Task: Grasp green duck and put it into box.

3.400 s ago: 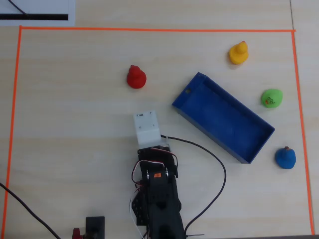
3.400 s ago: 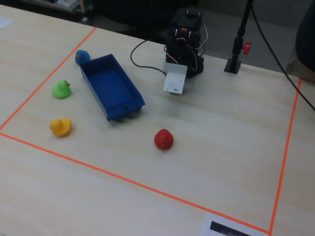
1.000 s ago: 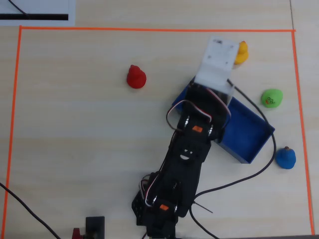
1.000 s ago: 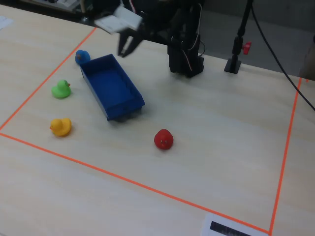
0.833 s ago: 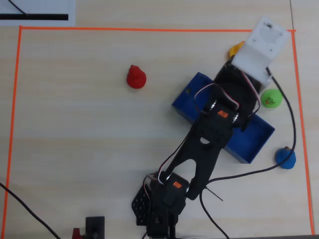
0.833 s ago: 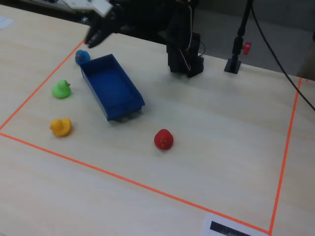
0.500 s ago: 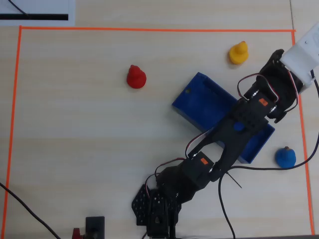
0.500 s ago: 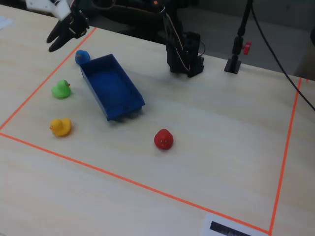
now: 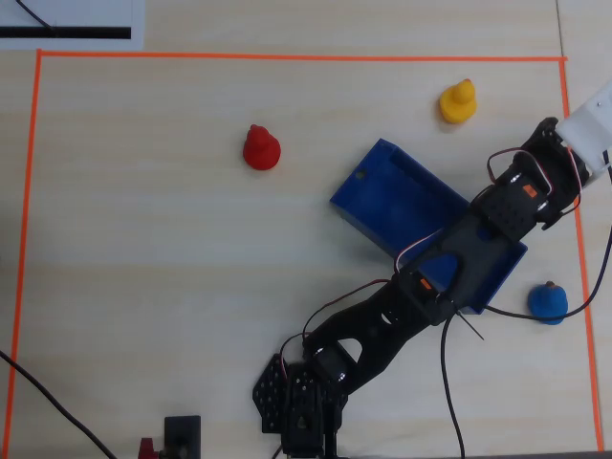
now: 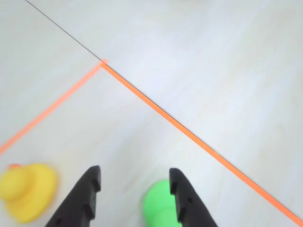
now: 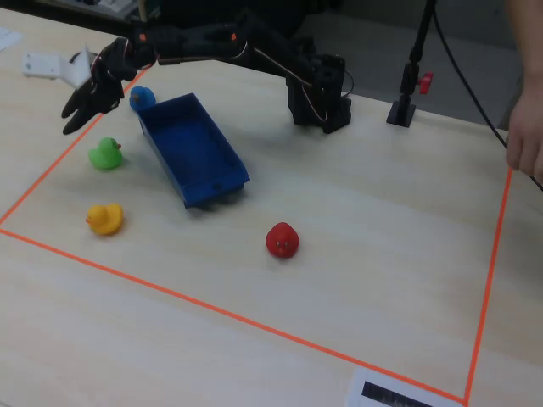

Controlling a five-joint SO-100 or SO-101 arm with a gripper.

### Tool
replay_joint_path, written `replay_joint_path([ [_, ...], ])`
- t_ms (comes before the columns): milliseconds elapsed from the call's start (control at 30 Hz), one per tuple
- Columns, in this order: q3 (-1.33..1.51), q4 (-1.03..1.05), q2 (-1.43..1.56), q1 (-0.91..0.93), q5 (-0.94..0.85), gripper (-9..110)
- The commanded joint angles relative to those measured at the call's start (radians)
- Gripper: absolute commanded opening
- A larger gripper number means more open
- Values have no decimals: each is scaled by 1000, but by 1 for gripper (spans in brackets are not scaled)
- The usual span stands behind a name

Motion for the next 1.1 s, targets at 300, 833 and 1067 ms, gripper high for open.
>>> replay_joint_path([
  [300,-129,324,-78,61,-143,22],
  [833,-238,397,-173,-5,-140,24],
  [1067,-249,391,-221,3,-149,24],
])
